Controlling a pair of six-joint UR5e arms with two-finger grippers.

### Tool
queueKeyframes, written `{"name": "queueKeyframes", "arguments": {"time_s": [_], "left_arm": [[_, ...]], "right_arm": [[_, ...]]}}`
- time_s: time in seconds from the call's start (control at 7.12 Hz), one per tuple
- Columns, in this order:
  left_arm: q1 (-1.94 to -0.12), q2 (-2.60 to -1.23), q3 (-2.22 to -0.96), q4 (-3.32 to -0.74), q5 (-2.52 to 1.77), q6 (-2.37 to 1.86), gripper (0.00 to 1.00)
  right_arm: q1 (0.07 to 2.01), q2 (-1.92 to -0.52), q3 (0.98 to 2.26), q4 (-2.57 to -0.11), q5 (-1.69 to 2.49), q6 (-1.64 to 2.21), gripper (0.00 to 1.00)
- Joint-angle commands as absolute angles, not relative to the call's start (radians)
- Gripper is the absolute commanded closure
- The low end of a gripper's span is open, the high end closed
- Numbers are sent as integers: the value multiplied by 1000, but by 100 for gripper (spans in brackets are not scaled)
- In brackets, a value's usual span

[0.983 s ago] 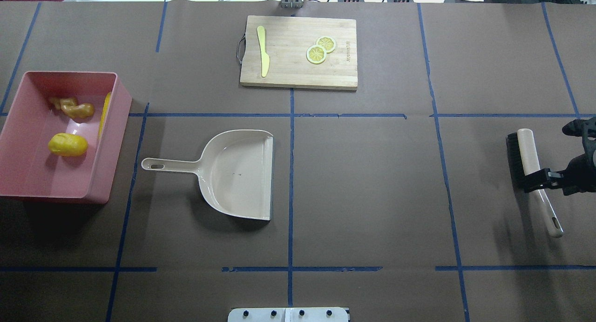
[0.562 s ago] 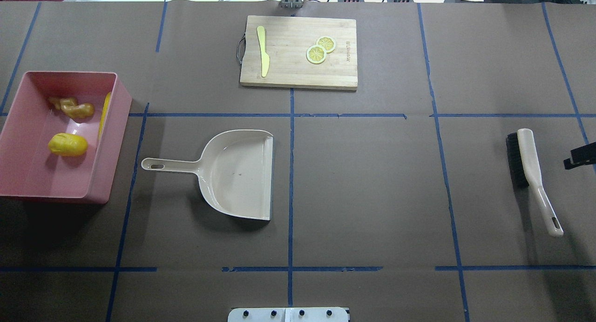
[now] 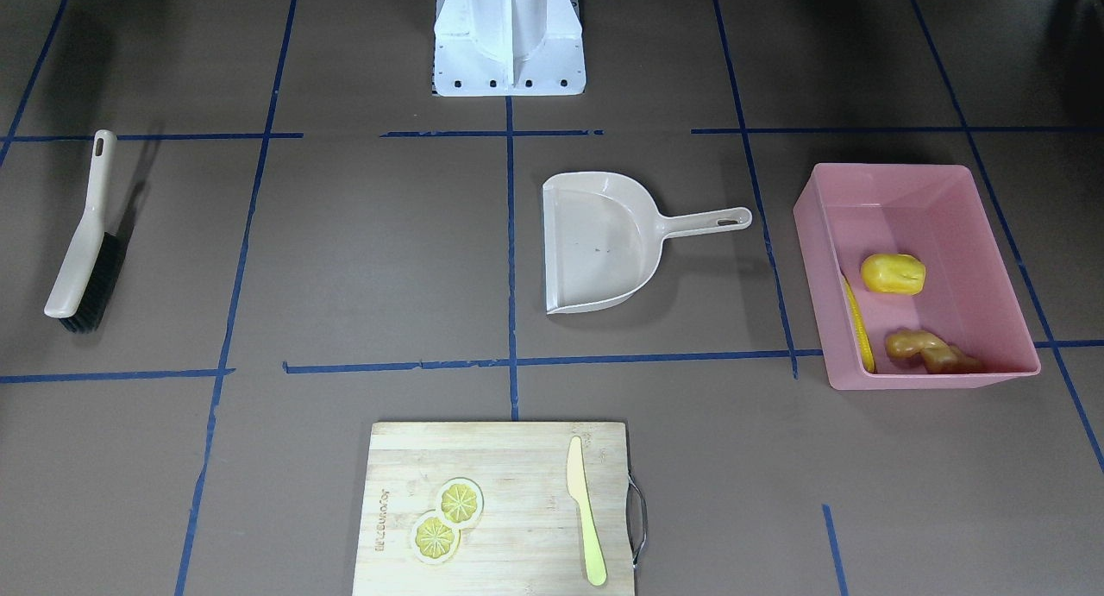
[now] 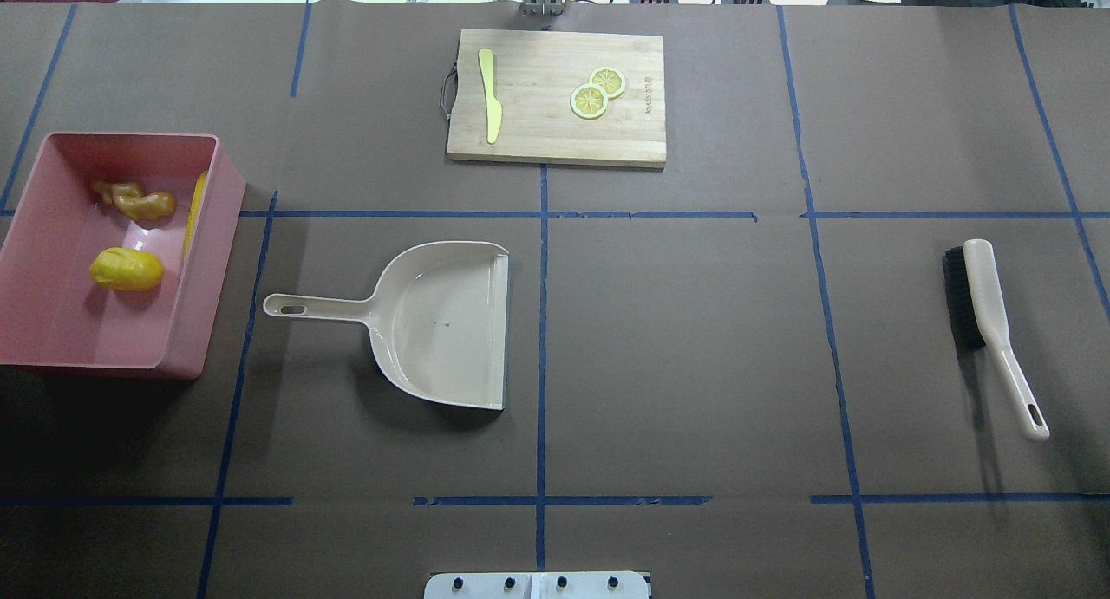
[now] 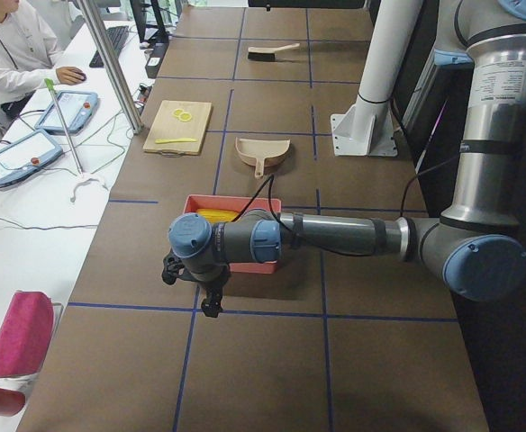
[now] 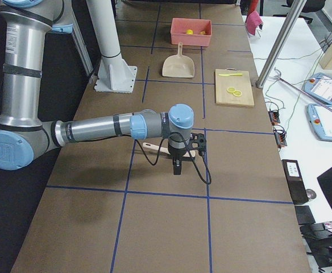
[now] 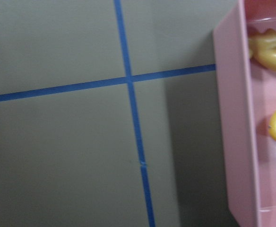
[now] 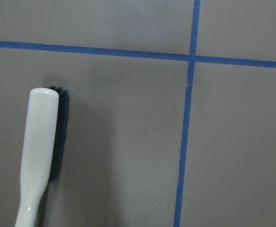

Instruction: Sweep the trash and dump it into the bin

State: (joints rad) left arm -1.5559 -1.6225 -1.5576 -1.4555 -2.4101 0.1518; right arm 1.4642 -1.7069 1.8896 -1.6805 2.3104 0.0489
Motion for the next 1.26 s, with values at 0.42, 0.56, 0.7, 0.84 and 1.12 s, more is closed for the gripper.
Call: {"name": "queueKeyframes", "arguments": {"time_s": [0.42, 0.56, 0.7, 0.84, 1.12], "left_arm": [[-1557, -1625, -1563, -1524, -2404, -46, 0], [-1559, -1621, -1563, -1569, -2405, -49, 0], [-1557, -1621, -1563, -1572, -2402, -49, 0], [-1557, -1621, -1562, -1572, -2401, -48, 0], [-1557, -1621, -1551, -1574, -2402, -43, 0]], "right_arm": [[1552, -1651, 1784, -1747, 2270, -182, 0], [1552, -1652, 1784, -1746, 2273, -181, 0], [1552, -1652, 1781, -1744, 2275, -179, 0], [1552, -1652, 1764, -1738, 2276, -176, 0], [1552, -1638, 1731, -1738, 2279, -163, 0]]}}
